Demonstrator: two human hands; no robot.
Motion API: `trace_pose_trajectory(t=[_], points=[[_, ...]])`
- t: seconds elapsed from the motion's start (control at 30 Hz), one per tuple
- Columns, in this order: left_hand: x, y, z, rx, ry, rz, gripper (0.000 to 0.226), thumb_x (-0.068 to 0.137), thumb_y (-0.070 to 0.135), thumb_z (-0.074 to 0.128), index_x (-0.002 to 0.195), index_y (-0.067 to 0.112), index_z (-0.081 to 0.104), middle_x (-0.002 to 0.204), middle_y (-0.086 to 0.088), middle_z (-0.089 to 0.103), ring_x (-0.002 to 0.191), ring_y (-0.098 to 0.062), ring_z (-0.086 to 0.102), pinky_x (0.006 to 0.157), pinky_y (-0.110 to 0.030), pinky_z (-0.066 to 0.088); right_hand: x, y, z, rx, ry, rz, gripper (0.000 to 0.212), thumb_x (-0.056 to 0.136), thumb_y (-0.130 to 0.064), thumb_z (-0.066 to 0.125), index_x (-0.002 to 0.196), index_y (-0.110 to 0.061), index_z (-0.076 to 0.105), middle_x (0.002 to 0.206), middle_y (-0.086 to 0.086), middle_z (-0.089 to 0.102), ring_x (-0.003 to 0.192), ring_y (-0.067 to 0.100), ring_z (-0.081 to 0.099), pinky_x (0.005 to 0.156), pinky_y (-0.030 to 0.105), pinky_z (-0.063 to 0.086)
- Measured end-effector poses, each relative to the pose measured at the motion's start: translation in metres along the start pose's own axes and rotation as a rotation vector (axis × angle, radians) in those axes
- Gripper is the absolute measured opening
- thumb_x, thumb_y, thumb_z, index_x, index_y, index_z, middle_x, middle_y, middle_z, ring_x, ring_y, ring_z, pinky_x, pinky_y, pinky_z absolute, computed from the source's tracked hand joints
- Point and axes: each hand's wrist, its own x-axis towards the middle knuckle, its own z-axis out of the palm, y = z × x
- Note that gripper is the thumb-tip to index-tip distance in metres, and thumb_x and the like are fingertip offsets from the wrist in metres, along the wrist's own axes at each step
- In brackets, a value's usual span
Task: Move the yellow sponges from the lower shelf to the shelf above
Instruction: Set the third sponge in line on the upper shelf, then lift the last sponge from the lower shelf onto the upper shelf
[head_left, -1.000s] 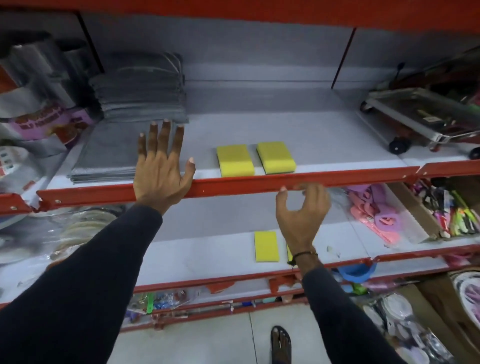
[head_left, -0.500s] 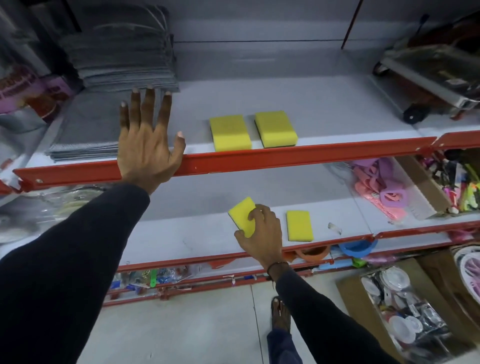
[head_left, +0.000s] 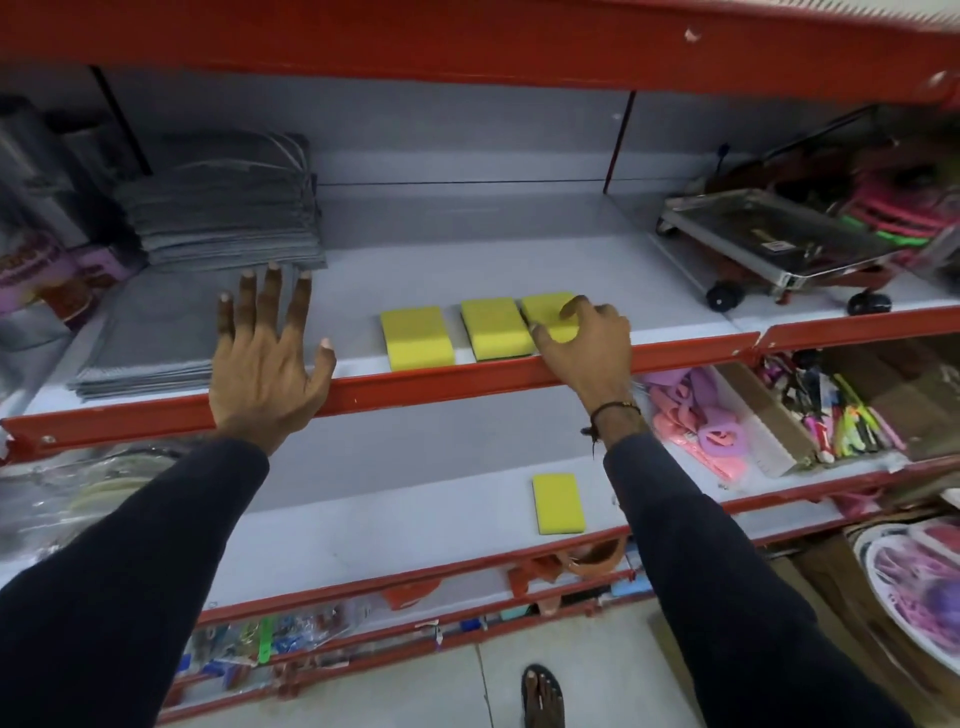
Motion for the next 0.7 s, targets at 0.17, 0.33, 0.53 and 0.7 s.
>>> trace_pose_trajectory(t=[0.17,0.33,0.53,0.7], points=[[0.0,0.0,0.003,0.0,0.015,-0.003,0.08,0.098,0.053,0.024,0.169,0.022,0.005,0.178,-0.015,0.002,0.164,-0.038,0.001,0.132,-0.056,0.001,-0.056,0.04,0.009,0.189,0.571,-0.027,0.019,0.082,-0.023,0.071,0.091,-0.008,0.064,0.095,0.012,0.065,0.092,0.029,0.057,0.082,0.039,0.044],[0.001,0.001,0.001,-0.022,0.037,0.004,0.08,0.096,0.05,0.028,0.168,0.02,0.013,0.175,-0.019,0.014,0.161,-0.042,0.01,0.132,-0.056,0.003,-0.135,0.128,0.094,-0.152,-0.311,0.375,0.055,0.08,-0.045,0.073,0.121,-0.013,0.056,0.121,0.02,0.062,0.116,0.041,0.056,0.097,0.05,0.048],[0.002,0.0,0.003,-0.013,0.018,-0.007,0.081,0.096,0.051,0.027,0.169,0.022,0.009,0.177,-0.016,0.009,0.163,-0.039,0.005,0.132,-0.056,0.002,-0.167,0.136,0.109,-0.168,-0.519,0.346,0.057,0.073,-0.032,0.076,0.122,-0.011,0.054,0.116,0.019,0.064,0.108,0.039,0.057,0.09,0.044,0.049],[0.001,0.0,0.002,-0.026,0.007,-0.004,0.08,0.096,0.051,0.027,0.169,0.02,0.011,0.177,-0.016,0.009,0.163,-0.038,0.005,0.132,-0.056,0.002,-0.148,0.102,0.031,0.211,0.003,0.114,0.043,0.072,-0.03,0.073,0.107,-0.009,0.058,0.11,0.014,0.063,0.103,0.031,0.055,0.085,0.029,0.04]])
